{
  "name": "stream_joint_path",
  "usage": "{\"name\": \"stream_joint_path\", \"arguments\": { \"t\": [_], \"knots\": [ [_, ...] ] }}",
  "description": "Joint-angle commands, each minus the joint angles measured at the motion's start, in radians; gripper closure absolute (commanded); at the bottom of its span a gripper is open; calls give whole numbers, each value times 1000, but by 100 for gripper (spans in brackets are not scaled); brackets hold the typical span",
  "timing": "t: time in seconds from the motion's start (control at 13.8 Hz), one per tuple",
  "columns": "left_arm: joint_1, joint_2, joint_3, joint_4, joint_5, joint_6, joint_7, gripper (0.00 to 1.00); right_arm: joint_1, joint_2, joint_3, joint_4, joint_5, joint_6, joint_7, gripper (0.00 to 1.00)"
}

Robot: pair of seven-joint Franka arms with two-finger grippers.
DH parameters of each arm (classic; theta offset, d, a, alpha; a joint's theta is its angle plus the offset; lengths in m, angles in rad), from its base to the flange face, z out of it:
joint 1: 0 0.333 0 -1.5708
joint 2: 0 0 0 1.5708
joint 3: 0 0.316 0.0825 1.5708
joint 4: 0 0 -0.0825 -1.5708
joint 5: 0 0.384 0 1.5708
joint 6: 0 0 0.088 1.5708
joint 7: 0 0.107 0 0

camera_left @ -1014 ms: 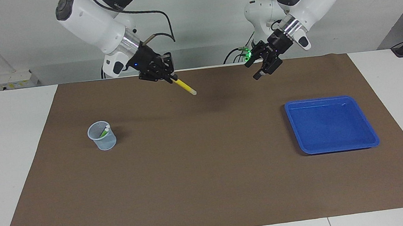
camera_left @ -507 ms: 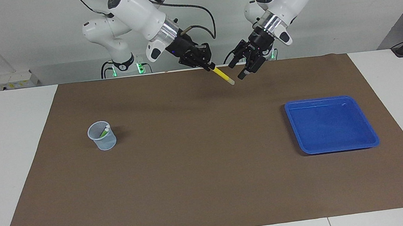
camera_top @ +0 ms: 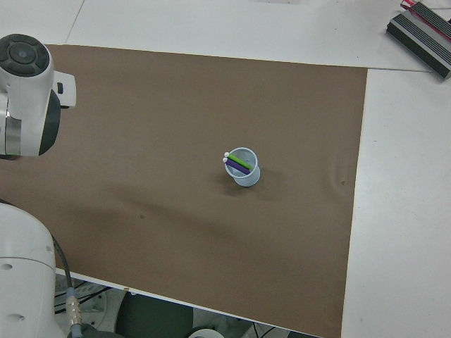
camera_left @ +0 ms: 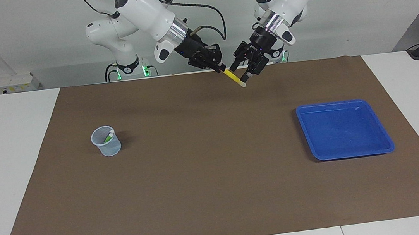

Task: Right arm passes pens to left for tray arrangement
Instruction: 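Carry the yellow pen toward the open left gripper with the right gripper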

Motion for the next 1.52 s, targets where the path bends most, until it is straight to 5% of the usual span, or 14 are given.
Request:
{"name": "stream_joint_path", "arguments": {
  "t": [0.0,0.14,0.43,0.65,1.23,1.38,1.45],
  "knots": [
    [-34,6,-9,-6,-20,62,-35,12,-6,-26,0,-29,48,11,1,100],
    [-47,7,-11,-6,-20,70,-37,15,-6,-26,0,-28,49,12,1,100],
    [-41,12,-9,-8,-20,68,-38,45,-6,-26,0,-28,49,14,1,100],
    [-36,12,-9,-5,-20,59,-28,98,-6,-26,0,-28,49,14,1,100],
    [-34,7,-8,-5,-19,-18,21,100,-6,-24,0,-24,49,9,3,100],
    [-34,6,-3,-5,-19,-25,24,100,-6,-24,0,-23,49,11,1,63],
    [-33,6,0,-3,-19,-31,26,100,-6,-23,0,-20,49,17,1,26]
  ]
}}
